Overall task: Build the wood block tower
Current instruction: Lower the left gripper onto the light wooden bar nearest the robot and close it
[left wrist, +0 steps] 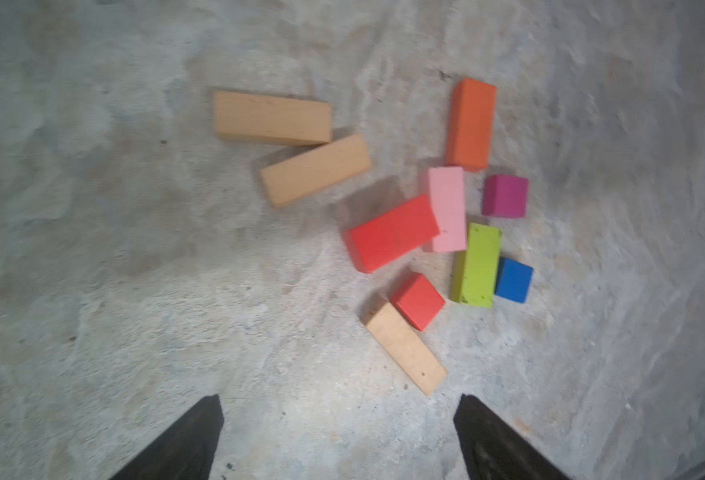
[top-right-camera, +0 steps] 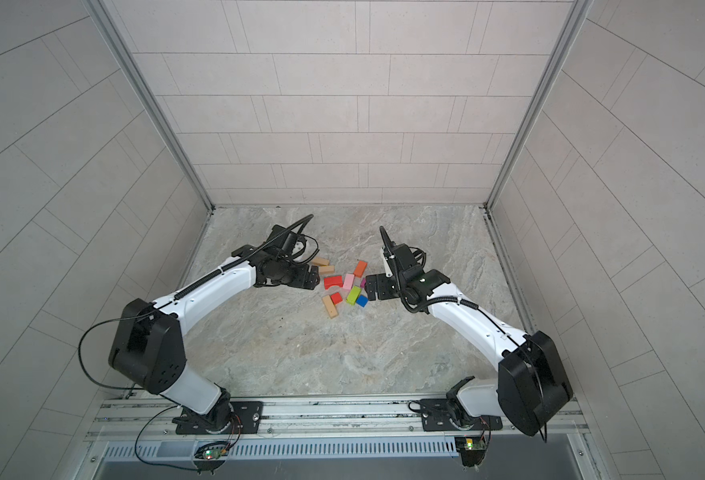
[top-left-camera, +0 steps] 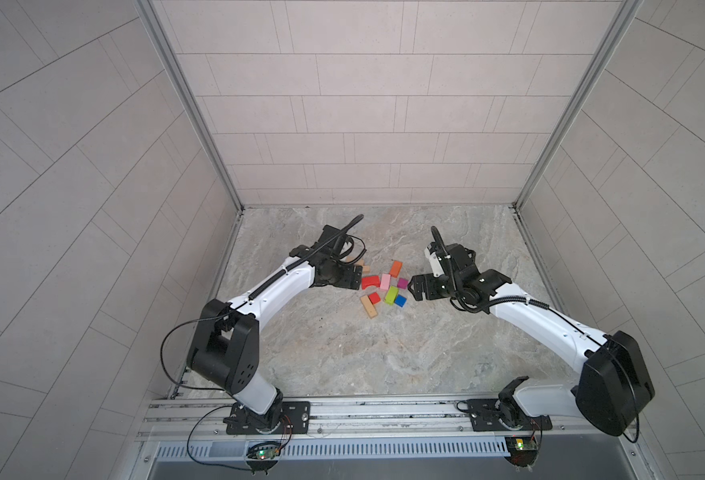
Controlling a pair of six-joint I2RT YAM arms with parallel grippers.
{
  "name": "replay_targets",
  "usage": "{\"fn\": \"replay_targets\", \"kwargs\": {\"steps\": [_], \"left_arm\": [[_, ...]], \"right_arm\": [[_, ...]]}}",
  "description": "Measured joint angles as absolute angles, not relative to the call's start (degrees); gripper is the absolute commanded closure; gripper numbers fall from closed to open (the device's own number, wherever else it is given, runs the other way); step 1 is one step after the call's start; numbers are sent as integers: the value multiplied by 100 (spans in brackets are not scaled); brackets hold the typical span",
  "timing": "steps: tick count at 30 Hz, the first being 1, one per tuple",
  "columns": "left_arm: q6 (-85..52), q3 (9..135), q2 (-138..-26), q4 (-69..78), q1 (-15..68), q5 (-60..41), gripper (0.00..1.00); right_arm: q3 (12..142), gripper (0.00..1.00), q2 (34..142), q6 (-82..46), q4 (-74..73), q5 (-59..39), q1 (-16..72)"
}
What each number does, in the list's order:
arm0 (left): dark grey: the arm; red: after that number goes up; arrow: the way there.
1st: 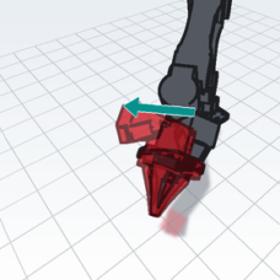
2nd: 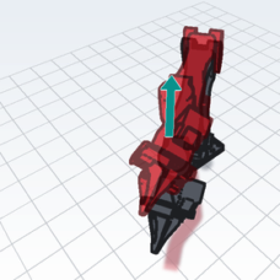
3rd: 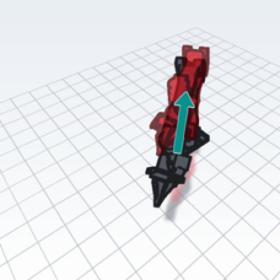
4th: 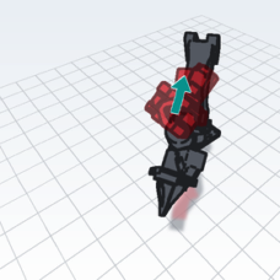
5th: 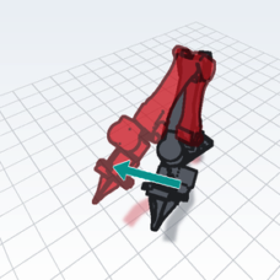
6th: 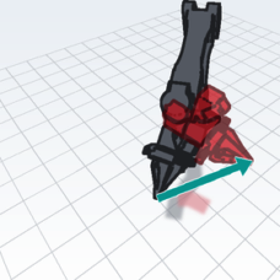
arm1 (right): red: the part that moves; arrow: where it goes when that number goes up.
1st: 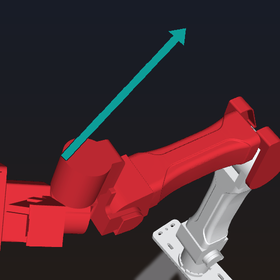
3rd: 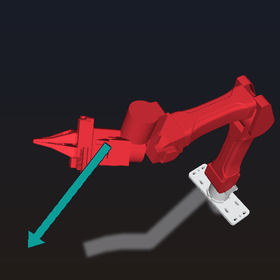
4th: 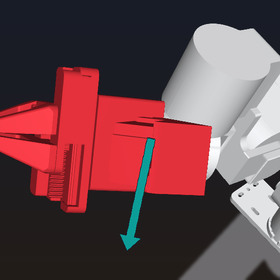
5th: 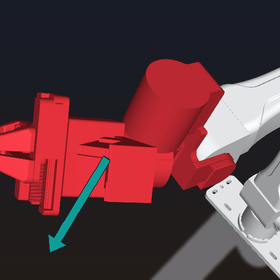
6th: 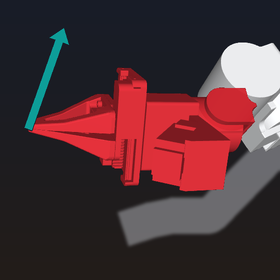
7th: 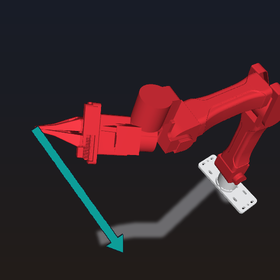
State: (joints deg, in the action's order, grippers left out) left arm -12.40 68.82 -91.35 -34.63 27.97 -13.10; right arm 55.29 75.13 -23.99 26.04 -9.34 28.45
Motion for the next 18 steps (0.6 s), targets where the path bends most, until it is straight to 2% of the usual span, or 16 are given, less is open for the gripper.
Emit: {"fn": "replay_targets", "kwargs": {"steps": [5,11,18], "left_arm": [[-447,6925,-9303,-3577,3218,-1535,3],[910,7087,-9579,-3898,3354,-1557,1],[1688,7094,-10342,-3911,3435,-1791,0]], "right_arm": [[5553,1,7205,-2224,2939,-1131,2827],[5380,1,6674,-2132,3089,-1297,2794],[5085,1,6348,-2126,3155,-1426,2720]]}}
